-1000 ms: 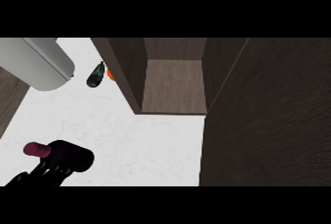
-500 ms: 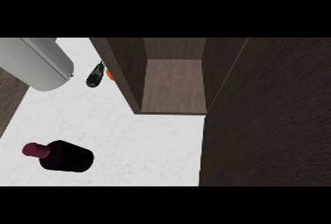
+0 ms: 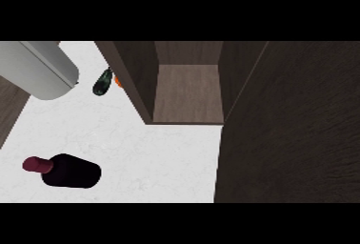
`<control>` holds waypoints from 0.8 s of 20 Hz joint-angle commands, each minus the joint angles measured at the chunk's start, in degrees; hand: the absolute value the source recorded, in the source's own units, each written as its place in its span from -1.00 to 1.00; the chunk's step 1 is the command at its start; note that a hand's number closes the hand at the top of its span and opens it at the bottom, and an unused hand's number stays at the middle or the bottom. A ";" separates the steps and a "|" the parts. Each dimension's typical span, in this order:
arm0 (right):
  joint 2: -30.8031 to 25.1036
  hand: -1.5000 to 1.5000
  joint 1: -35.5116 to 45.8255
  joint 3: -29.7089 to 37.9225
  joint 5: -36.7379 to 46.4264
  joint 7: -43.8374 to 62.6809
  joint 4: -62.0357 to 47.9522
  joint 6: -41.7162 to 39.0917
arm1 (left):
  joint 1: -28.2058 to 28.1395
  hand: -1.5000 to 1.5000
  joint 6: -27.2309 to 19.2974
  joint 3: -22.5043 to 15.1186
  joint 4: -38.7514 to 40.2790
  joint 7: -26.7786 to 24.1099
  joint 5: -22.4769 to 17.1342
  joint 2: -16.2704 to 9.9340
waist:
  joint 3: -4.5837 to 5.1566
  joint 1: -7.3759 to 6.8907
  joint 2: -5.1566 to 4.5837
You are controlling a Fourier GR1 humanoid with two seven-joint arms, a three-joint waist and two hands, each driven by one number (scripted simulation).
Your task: Pick up the wine, place it into the cabinet and close the cabinet
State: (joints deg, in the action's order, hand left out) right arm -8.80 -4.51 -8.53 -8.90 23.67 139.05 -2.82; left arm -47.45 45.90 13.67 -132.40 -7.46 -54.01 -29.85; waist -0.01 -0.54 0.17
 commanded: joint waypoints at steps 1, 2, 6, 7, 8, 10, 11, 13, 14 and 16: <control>0.10 -1.00 -0.52 -1.84 0.99 2.68 4.87 0.30 | -0.65 -1.00 -1.39 2.54 -4.70 0.41 -6.00 0.25 | -0.01 0.22 -0.01; -1.15 -1.00 -1.87 2.20 -1.72 3.79 7.72 0.38 | -4.05 -1.00 -0.79 5.60 -5.26 0.25 -8.64 -1.17 | -0.04 0.17 0.08; -0.06 -1.00 5.21 0.54 0.89 7.56 5.60 2.99 | -1.05 -1.00 0.27 9.79 -0.11 1.97 -14.77 -5.17 | 0.02 0.14 -0.06; -0.68 -1.00 4.65 -0.43 0.23 9.16 7.59 2.53 | 0.93 -1.00 -6.57 9.13 -4.15 3.21 -15.95 -6.32 | -0.01 0.62 -0.12; -0.69 -1.00 4.15 2.65 -1.71 6.23 4.66 1.43 | 0.03 -1.00 -3.95 11.07 -3.04 3.43 -16.39 -4.75 | -0.03 0.26 -0.07; -0.59 -1.00 1.11 1.01 -0.43 7.27 8.86 1.36 | 0.25 -1.00 0.00 11.39 0.62 3.82 -14.27 -1.90 | 0.01 0.32 0.06; -1.41 -1.00 7.45 3.26 -1.33 10.79 6.68 2.84 | 1.09 -1.00 -5.19 13.10 -1.99 5.07 -17.70 -4.81 | 0.00 0.24 -0.07; -2.29 -1.00 7.82 6.85 -4.98 11.36 7.02 2.30 | 5.25 -1.00 -5.31 14.11 2.44 6.02 -19.21 -7.46 | 0.00 0.71 -0.15; 0.06 -1.00 5.82 0.66 0.81 9.91 7.03 2.97 | 6.66 -1.00 -6.41 13.45 3.69 7.34 -17.96 -6.46 | 0.01 0.68 -0.12; 0.02 -1.00 3.56 1.77 -0.55 6.15 5.29 0.94 | 8.82 -1.00 -2.40 15.08 9.76 7.42 -19.10 -6.63 | 0.02 0.72 -0.11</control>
State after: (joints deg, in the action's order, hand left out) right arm -9.09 0.62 -6.91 -7.78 29.55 140.73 -1.25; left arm -42.90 41.55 26.89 -129.61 -1.41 -71.73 -35.80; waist -0.02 0.03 0.09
